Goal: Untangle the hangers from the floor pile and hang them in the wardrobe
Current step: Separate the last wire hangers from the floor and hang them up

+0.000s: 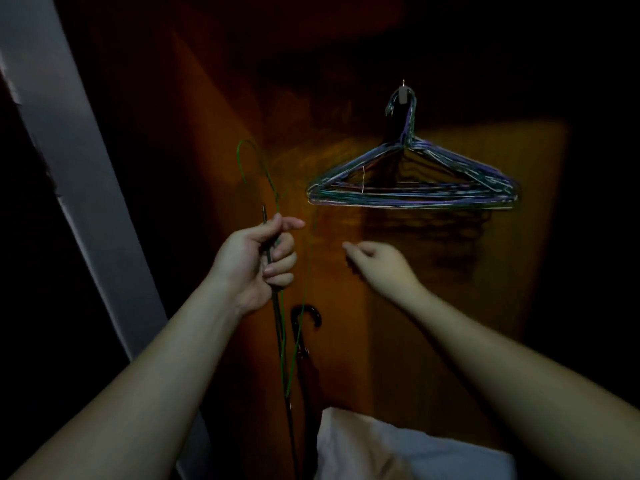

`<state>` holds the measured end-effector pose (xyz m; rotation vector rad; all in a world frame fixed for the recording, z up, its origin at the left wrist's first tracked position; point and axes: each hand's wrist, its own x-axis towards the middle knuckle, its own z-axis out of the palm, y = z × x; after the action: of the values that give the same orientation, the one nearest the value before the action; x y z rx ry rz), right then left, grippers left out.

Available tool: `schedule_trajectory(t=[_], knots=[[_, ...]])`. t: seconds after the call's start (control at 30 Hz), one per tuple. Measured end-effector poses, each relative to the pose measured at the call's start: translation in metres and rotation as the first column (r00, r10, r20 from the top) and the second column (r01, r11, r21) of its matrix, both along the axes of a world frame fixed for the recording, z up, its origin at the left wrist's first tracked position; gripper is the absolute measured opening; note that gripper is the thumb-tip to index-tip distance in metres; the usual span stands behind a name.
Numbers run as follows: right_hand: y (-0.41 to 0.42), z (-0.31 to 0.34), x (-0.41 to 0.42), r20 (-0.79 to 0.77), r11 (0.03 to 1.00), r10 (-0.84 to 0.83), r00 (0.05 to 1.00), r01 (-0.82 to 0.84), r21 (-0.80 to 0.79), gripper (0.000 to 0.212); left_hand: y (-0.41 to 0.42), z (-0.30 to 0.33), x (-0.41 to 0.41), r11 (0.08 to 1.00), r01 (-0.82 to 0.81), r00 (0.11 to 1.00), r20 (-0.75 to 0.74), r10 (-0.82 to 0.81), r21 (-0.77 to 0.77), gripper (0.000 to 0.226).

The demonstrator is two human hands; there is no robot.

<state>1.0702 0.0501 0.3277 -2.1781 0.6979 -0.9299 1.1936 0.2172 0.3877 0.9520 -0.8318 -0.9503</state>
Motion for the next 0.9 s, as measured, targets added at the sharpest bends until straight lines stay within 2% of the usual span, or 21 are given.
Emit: schedule_trajectory(t=[0.1, 0.2, 0.27, 0.3, 0.37, 0.47, 0.53, 0.63, 0.7, 0.77, 0.83, 0.9], knots=[[0.027, -0.036, 0.006, -0.026, 0.971, 0.11, 0.994, -0.102, 0.215, 0.044, -0.002, -0.007, 0.004, 0.999, 0.037, 0.999, -0.022, -0.038, -0.031, 0.028], [0.045, -0.053, 0.013, 0.143, 0.856, 0.195, 0.97, -0.239, 0.458, 0.039, -0.003, -0.015, 0.006, 0.997, 0.065, 0.997, -0.037, -0.066, -0.039, 0.026], [0.051, -0.053, 0.015, 0.275, 0.807, 0.158, 0.948, -0.284, 0.518, 0.031, -0.003, -0.022, 0.007, 0.997, 0.076, 0.996, -0.045, -0.077, -0.024, 0.026], [0.052, -0.051, 0.015, 0.282, 0.831, 0.111, 0.953, -0.244, 0.499, 0.028, -0.003, -0.025, 0.007, 0.997, 0.079, 0.996, -0.051, -0.08, -0.013, 0.026], [0.048, -0.047, 0.012, 0.243, 0.913, -0.042, 0.969, -0.061, 0.402, 0.026, -0.002, -0.028, 0.008, 0.996, 0.09, 0.994, -0.059, -0.089, 0.001, 0.027], [0.041, -0.029, 0.002, 0.364, 0.97, -0.216, 0.906, 0.155, 0.188, 0.018, 0.002, -0.029, 0.011, 0.994, 0.108, 0.993, -0.049, -0.107, 0.003, 0.027], [0.035, -0.011, -0.006, 0.438, 0.958, -0.268, 0.858, 0.285, 0.029, 0.022, 0.005, -0.027, 0.014, 0.993, 0.118, 0.992, -0.036, -0.118, -0.009, 0.027], [0.029, 0.016, -0.018, 0.513, 0.912, -0.333, 0.791, 0.408, -0.038, 0.027, 0.01, -0.023, 0.017, 0.993, 0.117, 0.993, 0.013, -0.116, -0.02, 0.027], [0.028, 0.028, -0.026, 0.547, 0.862, -0.321, 0.773, 0.477, -0.169, 0.028, 0.012, -0.02, 0.016, 0.992, 0.128, 0.991, 0.043, -0.127, -0.011, 0.027], [0.031, 0.038, -0.028, 0.494, 0.812, -0.233, 0.837, 0.447, -0.375, 0.03, 0.012, -0.017, 0.014, 0.988, 0.156, 0.985, 0.071, -0.156, 0.001, 0.026], [0.038, 0.052, -0.027, 0.338, 0.772, -0.158, 0.928, 0.33, -0.543, 0.035, 0.011, -0.014, 0.012, 0.983, 0.181, 0.979, 0.095, -0.181, 0.008, 0.025], [0.044, 0.07, -0.025, 0.185, 0.74, -0.127, 0.975, 0.217, -0.637, 0.039, 0.009, -0.01, 0.011, 0.98, 0.196, 0.975, 0.103, -0.198, 0.029, 0.026]])
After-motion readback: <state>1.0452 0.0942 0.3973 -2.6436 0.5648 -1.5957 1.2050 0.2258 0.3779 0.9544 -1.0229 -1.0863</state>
